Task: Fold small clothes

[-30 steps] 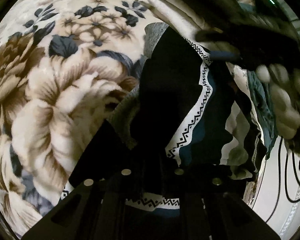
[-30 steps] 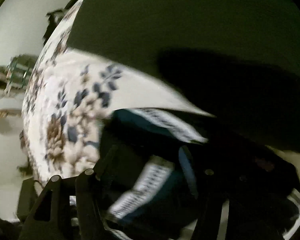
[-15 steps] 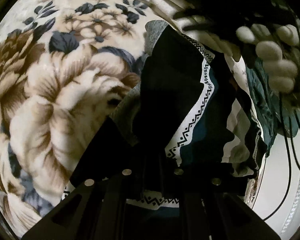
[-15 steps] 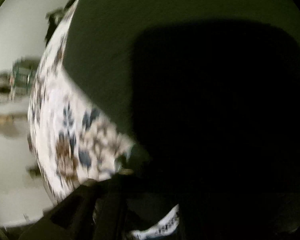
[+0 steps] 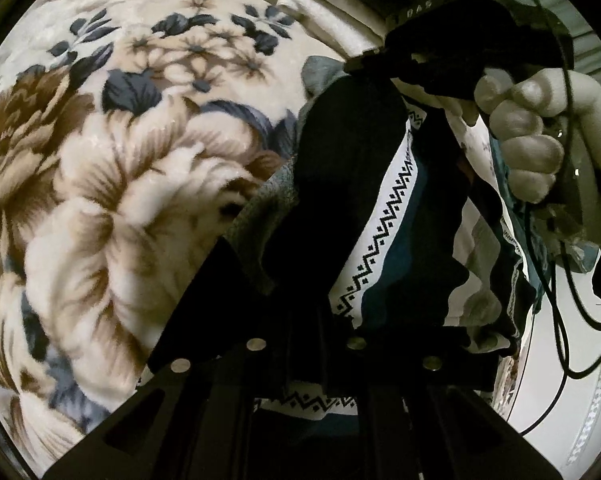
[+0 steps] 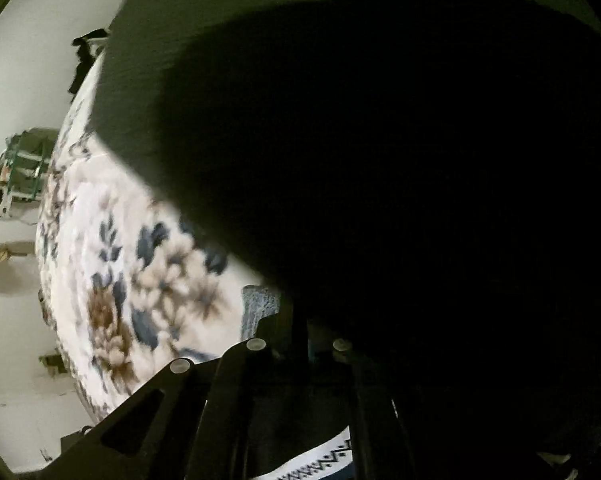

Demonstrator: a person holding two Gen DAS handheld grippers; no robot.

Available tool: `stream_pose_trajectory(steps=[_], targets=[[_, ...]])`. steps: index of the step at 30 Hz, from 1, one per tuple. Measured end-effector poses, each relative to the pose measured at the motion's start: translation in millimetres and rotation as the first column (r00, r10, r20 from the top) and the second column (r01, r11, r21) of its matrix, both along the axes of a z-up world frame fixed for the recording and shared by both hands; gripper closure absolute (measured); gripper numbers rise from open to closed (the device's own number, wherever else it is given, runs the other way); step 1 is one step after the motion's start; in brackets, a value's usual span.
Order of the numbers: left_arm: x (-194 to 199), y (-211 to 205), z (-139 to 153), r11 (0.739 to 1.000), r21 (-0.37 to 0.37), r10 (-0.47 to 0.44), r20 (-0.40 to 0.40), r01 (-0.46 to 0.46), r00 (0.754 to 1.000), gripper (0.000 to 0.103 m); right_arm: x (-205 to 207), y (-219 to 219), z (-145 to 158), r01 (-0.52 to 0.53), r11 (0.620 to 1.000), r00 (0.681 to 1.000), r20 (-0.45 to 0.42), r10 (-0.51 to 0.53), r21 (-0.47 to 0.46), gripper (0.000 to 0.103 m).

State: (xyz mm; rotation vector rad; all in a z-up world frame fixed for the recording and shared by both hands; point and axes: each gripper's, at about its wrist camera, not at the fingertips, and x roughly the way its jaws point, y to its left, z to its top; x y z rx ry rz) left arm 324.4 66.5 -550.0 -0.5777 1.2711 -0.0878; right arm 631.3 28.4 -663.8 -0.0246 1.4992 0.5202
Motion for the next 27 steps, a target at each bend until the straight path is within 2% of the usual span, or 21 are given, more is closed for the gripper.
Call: stream_pose_trajectory(steps=[1, 3, 5, 6, 7, 8, 9, 11, 13, 16, 17, 20, 22, 24, 25, 27], targets=[[0.4, 0.8, 0.7, 1.0, -0.001, 0.001, 0.0, -0.001, 1.0, 0.096, -0.1, -0.7, -0.9, 0.003, 1.0, 1.0, 0.011, -0.003, -0.015, 0.099], [3.3, 4.1, 1.6, 1.0, -0.016, 0.001, -0.026, -0.001, 1.0, 0.094, -0.8, -1.0, -1.4, 0.001, 1.0, 1.0, -0.017, 0.0, 0.023, 0.097], [4.8, 11.7, 6.2, 1.0, -0.025, 0.012, -0.048, -0.013, 0.999, 0.09, 0.5, -10.5, 3.5, 0.04, 0.996, 0.994, -0.1, -0.032, 0.085, 0.08], [5.0, 15.5, 9.7, 1.0, -0.016, 0.015, -0.056, -0.016, 0.998, 0.084, -0.7, -19.1, 10.7, 0.064, 0.992, 0.992, -0.11, -0.053, 0.105, 0.057], [4.8, 18.9, 14.3, 1.0, 0.004, 0.018, -0.058, -0.017, 0.998, 0.069, -3.5, -33.9, 23.0, 0.097, 0.986, 0.991, -0.103, -0.083, 0.133, 0.048], [4.5, 24.7, 21.4, 0.999, 0.03, 0.024, -0.049, -0.023, 0.998, 0.059, -9.2, -56.3, 38.9, 0.135, 0.977, 0.989, -0.089, -0.122, 0.164, 0.048], [4.4, 29.3, 26.8, 0.999, 0.039, 0.033, -0.036, -0.031, 0.999, 0.043, -15.6, -76.5, 50.2, 0.167, 0.968, 0.985, -0.084, -0.154, 0.186, 0.048], [6.9, 38.7, 38.1, 0.998, 0.024, 0.05, 0.003, -0.051, 0.999, 0.042, -31.9, -125.3, 70.0, 0.245, 0.951, 0.969, -0.072, -0.235, 0.188, 0.048], [15.8, 40.2, 42.8, 0.999, 0.016, 0.043, 0.019, -0.043, 0.999, 0.042, -59.3, -190.5, 84.5, 0.339, 0.934, 0.94, -0.014, -0.339, 0.11, 0.047], [39.9, 28.6, 41.6, 1.0, 0.031, -0.001, 0.045, -0.001, 0.999, 0.042, -97.0, -255.0, 86.2, 0.449, 0.894, 0.893, 0.046, -0.448, -0.013, 0.047], [49.8, 19.8, 38.6, 0.999, 0.042, -0.033, 0.055, 0.031, 0.998, 0.042, -114.8, -276.9, 82.2, 0.498, 0.866, 0.867, 0.045, -0.496, -0.036, 0.047], [83.4, -1.1, 25.2, 0.988, 0.085, -0.131, 0.049, 0.126, 0.99, 0.042, -156.5, -308.2, 58.3, 0.588, 0.808, 0.808, -0.027, -0.589, -0.029, 0.047], [100.6, -12.9, 9.0, 0.971, 0.136, -0.197, 0.004, 0.195, 0.98, 0.042, -172.9, -314.1, 46.1, 0.592, 0.805, 0.804, -0.031, -0.593, -0.045, 0.047], [114.0, -16.5, -14.2, 0.953, 0.179, -0.24, -0.051, 0.246, 0.969, 0.042, -191.3, -313.6, 27.3, 0.579, 0.807, 0.811, -0.018, -0.584, -0.117, 0.047], [116.8, -14.8, -18.1, 0.952, 0.175, -0.244, -0.06, 0.251, 0.968, 0.04, -198.5, -319.9, 14.3, 0.581, 0.797, 0.804, -0.037, -0.593, -0.166, 0.047], [119.5, -9.0, -16.5, 0.955, 0.149, -0.248, -0.067, 0.255, 0.966, 0.04, -212.0, -339.6, -9.1, 0.615, 0.756, 0.758, -0.099, -0.645, -0.225, 0.047]])
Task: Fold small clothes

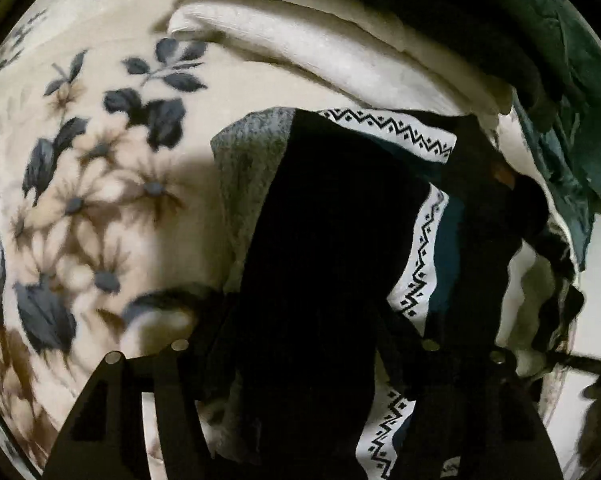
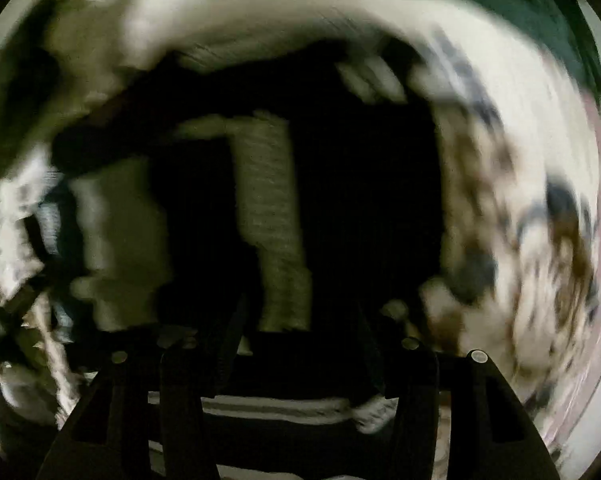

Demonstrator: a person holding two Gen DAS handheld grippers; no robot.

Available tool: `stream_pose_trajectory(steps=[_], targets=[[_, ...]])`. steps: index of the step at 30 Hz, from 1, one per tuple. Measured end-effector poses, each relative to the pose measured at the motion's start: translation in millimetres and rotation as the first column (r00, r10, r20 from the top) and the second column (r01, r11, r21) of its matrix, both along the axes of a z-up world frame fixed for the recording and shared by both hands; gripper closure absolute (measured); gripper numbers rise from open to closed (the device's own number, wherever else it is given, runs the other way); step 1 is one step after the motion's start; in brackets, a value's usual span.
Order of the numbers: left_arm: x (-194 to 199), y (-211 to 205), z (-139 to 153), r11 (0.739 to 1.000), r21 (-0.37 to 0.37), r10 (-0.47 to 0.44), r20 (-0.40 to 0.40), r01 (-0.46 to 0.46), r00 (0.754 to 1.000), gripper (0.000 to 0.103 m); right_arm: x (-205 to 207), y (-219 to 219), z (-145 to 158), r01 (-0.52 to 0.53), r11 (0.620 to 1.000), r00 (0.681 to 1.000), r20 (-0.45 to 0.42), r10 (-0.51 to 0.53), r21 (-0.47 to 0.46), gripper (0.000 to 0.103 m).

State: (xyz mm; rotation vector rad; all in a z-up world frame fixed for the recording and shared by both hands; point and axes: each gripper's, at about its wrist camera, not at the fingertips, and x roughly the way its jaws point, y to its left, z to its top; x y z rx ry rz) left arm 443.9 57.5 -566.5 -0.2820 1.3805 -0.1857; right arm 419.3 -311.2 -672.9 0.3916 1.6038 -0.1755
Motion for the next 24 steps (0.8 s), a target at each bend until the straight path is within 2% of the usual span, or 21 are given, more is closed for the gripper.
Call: stream_pose_trajectory(steps=[2, 4, 6, 8, 9, 10, 11, 12, 13, 16, 20, 24], targets=[[-3.7, 5.8, 12.2, 1.0, 0.005, 0.002, 0.007, -0.003, 1.0, 0.04, -19.5, -18.8, -5.0, 0.083, 0.995, 0.997, -0.01, -0.082, 0.05, 0.047], [-13.2, 10.4, 25.5, 1.0, -0.008, 0.014, 0.024, -0.013, 1.0, 0.042, -32.9, -27.3, 8.0, 0.115, 0.99, 0.992, 0.033, -0.118, 0.087, 0.047], [-26.5, 11.1, 38.4, 1.0, -0.008, 0.013, 0.056, -0.013, 0.998, 0.042, -47.8, -33.2, 27.5, 0.135, 0.988, 0.987, 0.078, -0.141, 0.08, 0.046], [-43.8, 6.1, 53.5, 1.0, 0.001, -0.006, 0.089, 0.005, 0.996, 0.042, -66.8, -39.6, 45.8, 0.167, 0.982, 0.979, 0.105, -0.176, 0.09, 0.029], [-52.9, 1.3, 60.2, 1.0, 0.019, -0.01, 0.103, 0.008, 0.995, 0.041, -72.0, -41.7, 53.7, 0.178, 0.979, 0.976, 0.111, -0.188, 0.1, 0.016], [-62.0, -4.7, 66.7, 0.999, 0.048, -0.014, 0.114, 0.009, 0.993, 0.033, -76.9, -47.5, 63.4, 0.184, 0.977, 0.974, 0.114, -0.196, 0.11, 0.011], [-75.2, -14.7, 74.1, 0.997, 0.081, -0.023, 0.12, 0.013, 0.993, 0.026, -84.3, -51.5, 70.6, 0.187, 0.975, 0.973, 0.117, -0.201, 0.119, 0.011], [-86.3, -22.8, 78.5, 0.995, 0.098, -0.026, 0.123, 0.014, 0.992, 0.012, -89.5, -55.1, 75.3, 0.189, 0.975, 0.972, 0.12, -0.203, 0.12, 0.011], [-93.6, -30.6, 81.3, 0.995, 0.101, -0.029, 0.126, 0.016, 0.992, 0.009, -97.3, -61.3, 80.7, 0.19, 0.975, 0.971, 0.122, -0.204, 0.119, 0.011], [-126.2, -68.9, 90.6, 0.992, 0.12, -0.054, 0.133, 0.038, 0.99, 0.009, -120.5, -79.5, 85.4, 0.2, 0.97, 0.971, 0.104, -0.215, 0.138, 0.011], [-197.3, -146.4, 92.7, 0.986, 0.068, -0.153, 0.033, 0.151, 0.988, 0.009, -163.5, -108.8, 97.9, 0.137, 0.981, 0.987, 0.067, -0.148, 0.137, 0.011], [-267.9, -227.4, 80.7, 0.979, -0.018, -0.206, -0.102, 0.205, 0.973, 0.009, -199.3, -149.5, 104.4, 0.065, 0.986, 0.997, 0.021, -0.069, 0.15, 0.011]])
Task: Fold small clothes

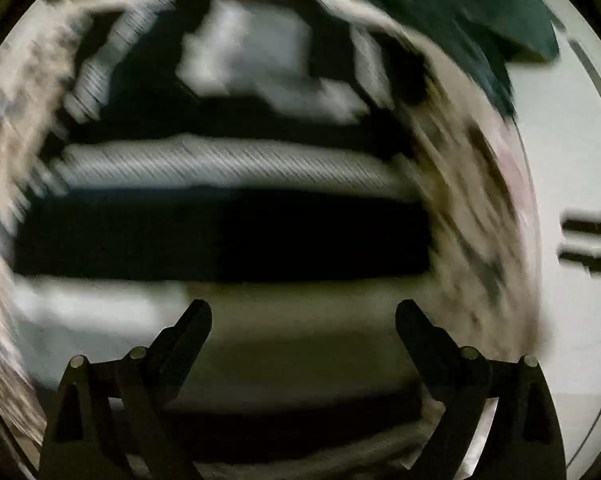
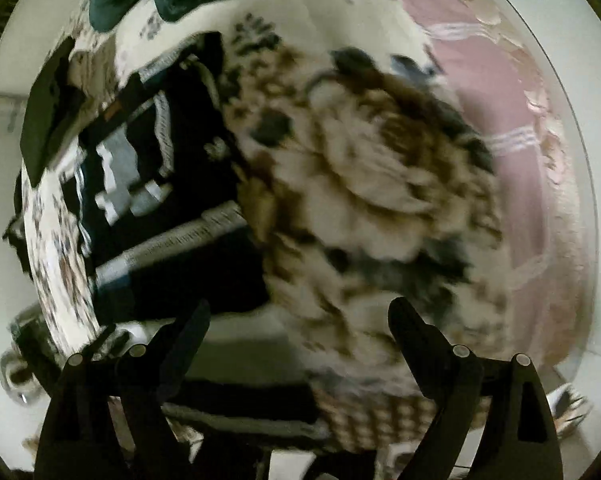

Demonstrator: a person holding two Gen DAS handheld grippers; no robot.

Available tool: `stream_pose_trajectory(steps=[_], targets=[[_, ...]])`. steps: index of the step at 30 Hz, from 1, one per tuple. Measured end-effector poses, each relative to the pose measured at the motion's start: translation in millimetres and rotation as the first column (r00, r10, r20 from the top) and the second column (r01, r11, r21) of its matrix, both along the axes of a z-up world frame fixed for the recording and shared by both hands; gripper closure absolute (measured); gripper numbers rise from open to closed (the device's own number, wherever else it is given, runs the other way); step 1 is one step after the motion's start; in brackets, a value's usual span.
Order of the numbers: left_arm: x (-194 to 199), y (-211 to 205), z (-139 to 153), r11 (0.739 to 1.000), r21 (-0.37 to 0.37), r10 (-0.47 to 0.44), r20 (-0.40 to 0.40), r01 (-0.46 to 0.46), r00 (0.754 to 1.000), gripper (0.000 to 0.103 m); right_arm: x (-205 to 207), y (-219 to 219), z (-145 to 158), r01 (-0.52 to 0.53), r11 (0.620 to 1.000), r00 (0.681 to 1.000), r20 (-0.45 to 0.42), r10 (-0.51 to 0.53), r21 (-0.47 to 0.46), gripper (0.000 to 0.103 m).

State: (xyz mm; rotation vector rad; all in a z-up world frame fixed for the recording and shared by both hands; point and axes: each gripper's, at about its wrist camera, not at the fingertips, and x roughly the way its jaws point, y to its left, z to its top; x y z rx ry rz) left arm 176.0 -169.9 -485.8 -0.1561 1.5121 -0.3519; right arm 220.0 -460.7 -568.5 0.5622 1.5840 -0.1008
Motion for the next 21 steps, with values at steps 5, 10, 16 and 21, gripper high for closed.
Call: stream_pose_trajectory(steps=[5, 10, 16, 21], targets=[[-74.1, -100.8, -40.1, 0.998, -0.011, -0.067, -0.133, 0.066, 0.989, 0.009, -9.4, -49.6, -4.7, -0.082, 0.997, 0.997, -0.013, 0.082, -0.001, 0.011], [-113.3, -135.0, -77.6, 0.986, 0.099, -0.12, -0.116, 0.132, 0.986, 0.048, 40.8, -70.0, -20.4, -0.062, 0.988, 0.996, 0.078, 0.051, 0.14, 0.011], [-109.5, -111.6, -70.1, 0.991, 0.11, -0.076, -0.021, 0.078, 0.997, 0.094, 161.0, -56.6, -67.8, -0.057, 0.943, 0.985, 0.172, 0.0, 0.327, 0.011], [-112.1, -89.0, -44.8, 0.996, 0.078, -0.038, 0.027, 0.036, 0.999, 0.095, 248.9, -35.4, -119.9, 0.014, 0.924, 0.991, 0.119, -0.064, 0.381, 0.016]])
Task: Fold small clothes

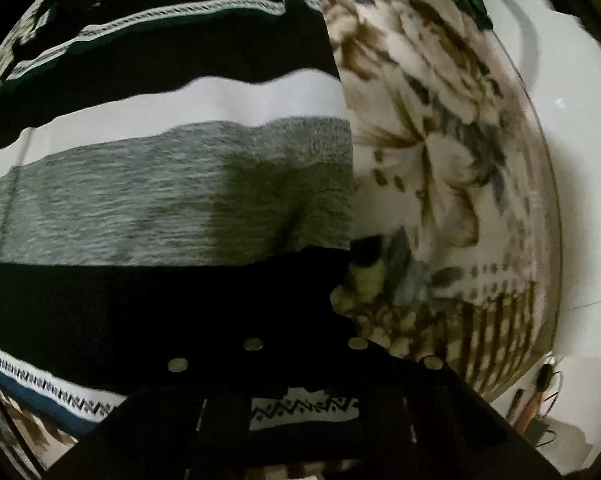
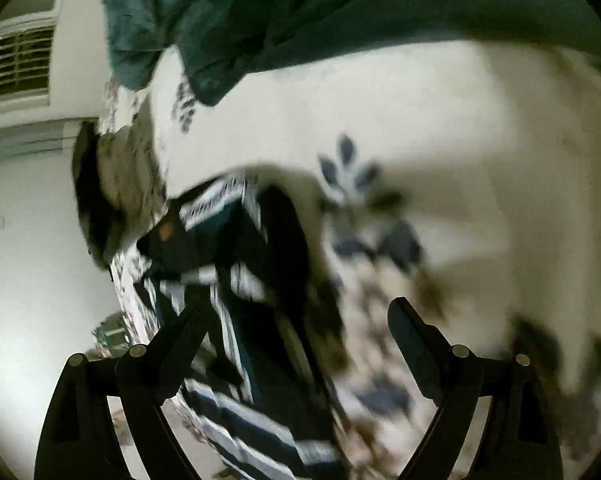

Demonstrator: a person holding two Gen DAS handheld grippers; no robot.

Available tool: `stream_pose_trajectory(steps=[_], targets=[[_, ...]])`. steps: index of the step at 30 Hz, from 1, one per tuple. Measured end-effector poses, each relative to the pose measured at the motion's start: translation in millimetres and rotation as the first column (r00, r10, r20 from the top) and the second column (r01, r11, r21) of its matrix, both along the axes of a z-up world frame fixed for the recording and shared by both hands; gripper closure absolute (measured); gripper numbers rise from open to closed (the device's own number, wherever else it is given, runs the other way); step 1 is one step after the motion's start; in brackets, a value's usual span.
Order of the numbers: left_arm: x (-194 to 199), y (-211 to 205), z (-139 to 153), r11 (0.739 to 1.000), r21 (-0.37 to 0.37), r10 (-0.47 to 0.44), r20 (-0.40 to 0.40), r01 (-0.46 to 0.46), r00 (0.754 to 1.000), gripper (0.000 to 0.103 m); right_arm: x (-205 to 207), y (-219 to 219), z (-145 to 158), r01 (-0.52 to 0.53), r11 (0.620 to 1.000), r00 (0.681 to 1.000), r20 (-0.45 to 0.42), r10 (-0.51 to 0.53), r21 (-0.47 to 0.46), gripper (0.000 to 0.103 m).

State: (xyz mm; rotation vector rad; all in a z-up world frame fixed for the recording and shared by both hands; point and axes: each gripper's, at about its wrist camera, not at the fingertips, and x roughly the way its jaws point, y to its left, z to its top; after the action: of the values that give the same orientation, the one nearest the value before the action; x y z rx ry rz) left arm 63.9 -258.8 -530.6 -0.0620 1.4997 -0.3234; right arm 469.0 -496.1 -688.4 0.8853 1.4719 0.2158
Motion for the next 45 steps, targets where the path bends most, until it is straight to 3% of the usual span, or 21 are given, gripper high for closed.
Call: stream_pose_trajectory(steps=[2, 3, 4, 6, 10, 15, 18, 23, 27, 32, 35, 40, 42, 44, 45], targets=[[3.8, 11.4, 14.3, 1.0, -0.02, 0.023, 0.013, -0.023, 1.0, 0.095, 21.4, 11.1, -19.9, 0.02, 0.999, 0.999, -0.043, -0.019, 0.027, 0.054], [3.8, 16.3, 19.4, 0.999, -0.029, 0.034, 0.017, -0.033, 0.999, 0.095, 26.2, 15.8, -22.7, 0.006, 1.0, 0.999, -0.054, -0.005, 0.014, 0.086], [4.2, 21.1, 25.9, 0.998, -0.038, 0.047, 0.023, -0.046, 0.999, 0.095, 32.3, 23.4, -24.6, -0.023, 1.0, 0.998, -0.066, 0.021, -0.022, 0.092], [-0.5, 33.0, 39.0, 0.995, -0.066, 0.082, 0.034, -0.08, 0.996, 0.095, 38.7, 34.8, -16.5, -0.051, 0.995, 0.997, -0.055, 0.046, -0.085, 0.094], [-8.6, 65.2, 64.1, 0.978, -0.122, 0.18, 0.06, -0.171, 0.982, 0.095, 46.1, 56.4, 24.8, -0.096, 0.982, 0.995, -0.003, 0.097, -0.165, 0.095], [-9.7, 129.9, 86.9, 0.933, -0.181, 0.327, 0.076, -0.31, 0.942, 0.095, 58.5, 112.1, 95.1, -0.173, 0.951, 0.981, 0.039, 0.189, -0.256, 0.095], [-10.1, 187.3, 93.0, 0.89, -0.209, 0.425, 0.056, -0.406, 0.903, 0.095, 73.2, 178.4, 136.3, -0.239, 0.92, 0.961, 0.062, 0.271, -0.311, 0.095], [-16.9, 274.4, 85.2, 0.8, -0.248, 0.567, 0.016, -0.546, 0.824, 0.095, 98.8, 292.6, 163.2, -0.311, 0.873, 0.929, 0.074, 0.363, -0.375, 0.096], [-19.8, 327.5, 66.0, 0.745, -0.28, 0.624, -0.028, -0.605, 0.781, 0.095, 114.3, 393.7, 165.0, -0.37, 0.809, 0.89, 0.076, 0.45, -0.456, 0.096], [-22.1, 381.1, 42.0, 0.712, -0.287, 0.656, -0.052, -0.641, 0.753, 0.095, 131.0, 507.7, 140.2, -0.422, 0.696, 0.848, 0.018, 0.529, -0.58, 0.096], [-26.1, 409.0, 28.0, 0.687, -0.29, 0.676, -0.082, -0.666, 0.733, 0.095, 139.0, 541.5, 118.4, -0.436, 0.664, 0.843, -0.018, 0.537, -0.607, 0.096], [-34.0, 436.7, 1.0, 0.672, -0.266, 0.681, -0.145, -0.691, 0.718, 0.1, 145.5, 579.8, 78.9, -0.445, 0.616, 0.842, -0.069, 0.536, -0.65, 0.096], [-40.5, 451.5, -12.6, 0.639, -0.276, 0.686, -0.219, -0.718, 0.694, 0.098, 146.9, 586.2, 62.6, -0.467, 0.636, 0.847, -0.103, 0.522, -0.614, 0.089], [-47.5, 465.7, -15.2, 0.608, -0.288, 0.696, -0.253, -0.739, 0.672, 0.097, 142.8, 582.0, 55.6, -0.484, 0.704, 0.857, -0.118, 0.501, -0.519, 0.068], [-50.2, 470.5, -12.4, 0.611, -0.285, 0.697, -0.247, -0.738, 0.673, 0.094, 137.0, 578.4, 58.1, -0.486, 0.731, 0.859, -0.106, 0.501, -0.479, 0.05]])
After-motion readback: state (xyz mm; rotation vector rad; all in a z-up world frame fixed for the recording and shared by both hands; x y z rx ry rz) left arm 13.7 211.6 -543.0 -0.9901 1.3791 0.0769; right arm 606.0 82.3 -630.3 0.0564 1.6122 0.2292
